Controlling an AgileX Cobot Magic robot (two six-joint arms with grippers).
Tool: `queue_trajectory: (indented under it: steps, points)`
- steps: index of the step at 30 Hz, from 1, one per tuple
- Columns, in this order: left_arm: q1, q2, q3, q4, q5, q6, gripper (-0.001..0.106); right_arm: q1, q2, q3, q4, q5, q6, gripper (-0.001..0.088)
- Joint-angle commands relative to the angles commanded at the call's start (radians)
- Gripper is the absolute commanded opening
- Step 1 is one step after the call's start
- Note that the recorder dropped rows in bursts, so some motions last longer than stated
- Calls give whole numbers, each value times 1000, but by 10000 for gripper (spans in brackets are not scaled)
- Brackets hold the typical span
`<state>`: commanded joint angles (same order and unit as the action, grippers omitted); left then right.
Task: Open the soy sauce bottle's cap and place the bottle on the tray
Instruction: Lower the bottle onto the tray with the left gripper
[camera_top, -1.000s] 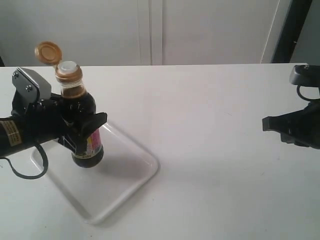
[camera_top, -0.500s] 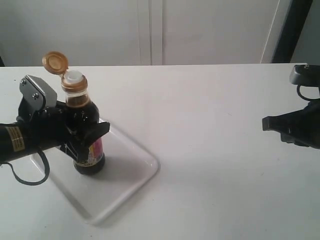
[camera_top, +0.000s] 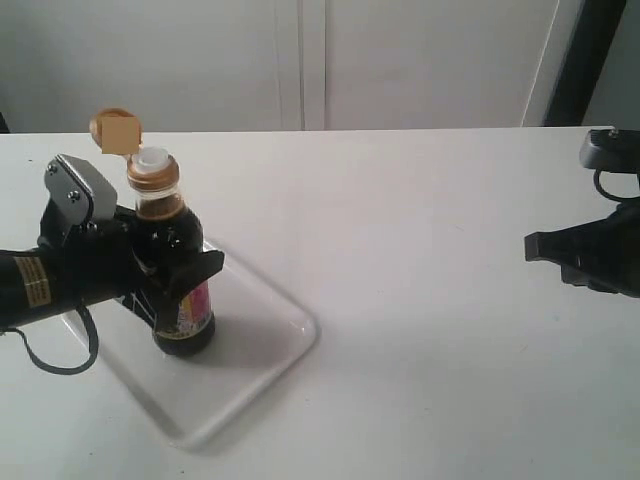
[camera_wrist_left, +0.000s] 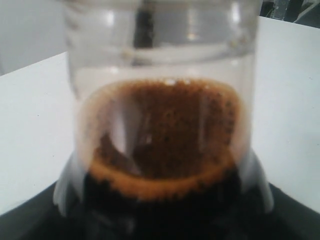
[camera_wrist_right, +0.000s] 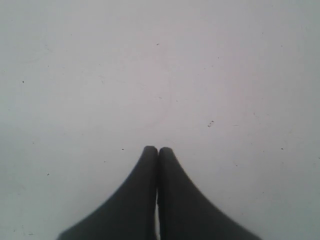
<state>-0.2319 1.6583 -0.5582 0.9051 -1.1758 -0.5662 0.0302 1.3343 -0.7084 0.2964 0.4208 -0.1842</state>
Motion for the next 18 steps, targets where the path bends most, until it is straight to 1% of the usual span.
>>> queue_trajectory:
  steps: [6,8,10,12,16,18]
  points:
    - [0,0,11,0,20,-1,0,0,0,0,0,0,0,0]
    - [0,0,11,18,20,-1,2,0,0,0,0,0,0,0]
    - [0,0,11,38,20,1,44,0,0,0,0,0,0,0]
    - [0,0,11,49,20,1,143,0,0,0,0,0,0,0]
    - [0,-5,11,75,20,1,429,0,0,0,0,0,-19,0]
    - [0,-6,11,93,20,1,534,0,0,0,0,0,-22,0]
